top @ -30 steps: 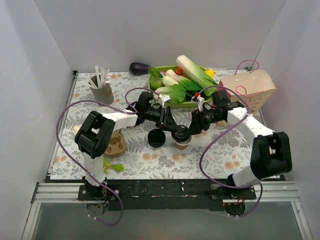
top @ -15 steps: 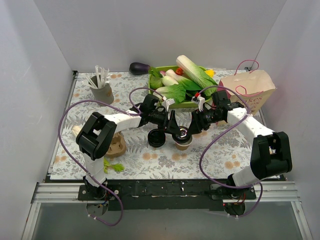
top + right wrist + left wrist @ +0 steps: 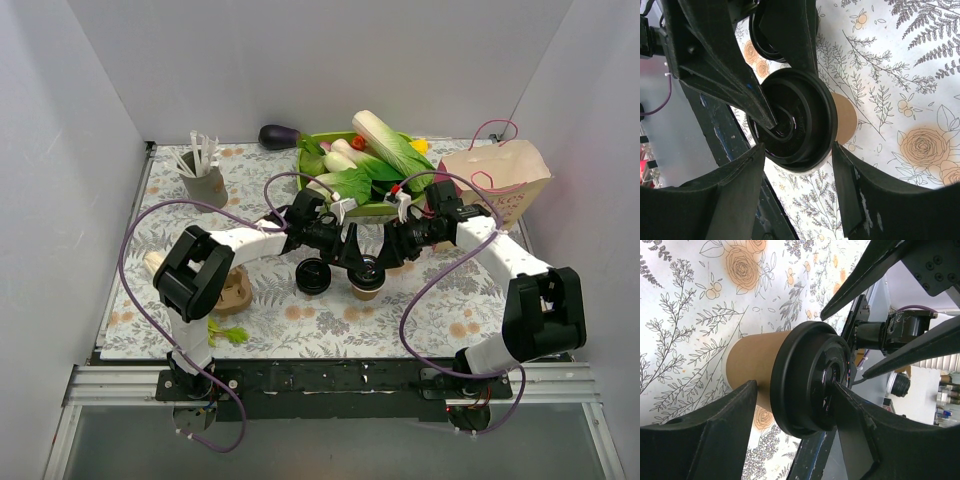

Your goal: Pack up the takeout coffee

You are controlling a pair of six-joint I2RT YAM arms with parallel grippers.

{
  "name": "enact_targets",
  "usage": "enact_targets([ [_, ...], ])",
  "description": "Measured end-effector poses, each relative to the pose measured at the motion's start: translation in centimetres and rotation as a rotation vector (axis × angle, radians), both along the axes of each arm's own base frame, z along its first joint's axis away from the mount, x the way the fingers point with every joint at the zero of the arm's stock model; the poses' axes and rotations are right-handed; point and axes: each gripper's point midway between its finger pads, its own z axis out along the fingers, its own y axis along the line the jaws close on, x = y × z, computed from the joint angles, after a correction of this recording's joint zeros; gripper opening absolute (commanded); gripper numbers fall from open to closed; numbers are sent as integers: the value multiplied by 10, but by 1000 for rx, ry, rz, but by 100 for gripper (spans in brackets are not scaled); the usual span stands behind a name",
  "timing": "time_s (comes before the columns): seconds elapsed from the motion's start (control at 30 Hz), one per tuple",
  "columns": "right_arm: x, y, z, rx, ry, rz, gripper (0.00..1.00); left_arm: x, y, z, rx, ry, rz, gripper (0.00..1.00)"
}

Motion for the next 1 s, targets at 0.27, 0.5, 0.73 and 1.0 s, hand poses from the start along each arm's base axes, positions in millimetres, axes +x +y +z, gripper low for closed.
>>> enact_targets([
  [0.27, -2, -3, 6, -3, -20, -3, 64, -2, -5, 0, 12, -40, -18, 62],
  [0.5, -3, -7, 1, -26, -19, -4, 64, -5, -6, -1, 18, -53, -35, 63],
  [0.73, -7, -7, -2, -26, -5, 0, 64, -9, -8, -1, 18, -73, -54, 64],
  [1.0, -18, -10, -12, -35, 41, 2, 64, -10, -10, 0, 32, -111, -61, 68],
])
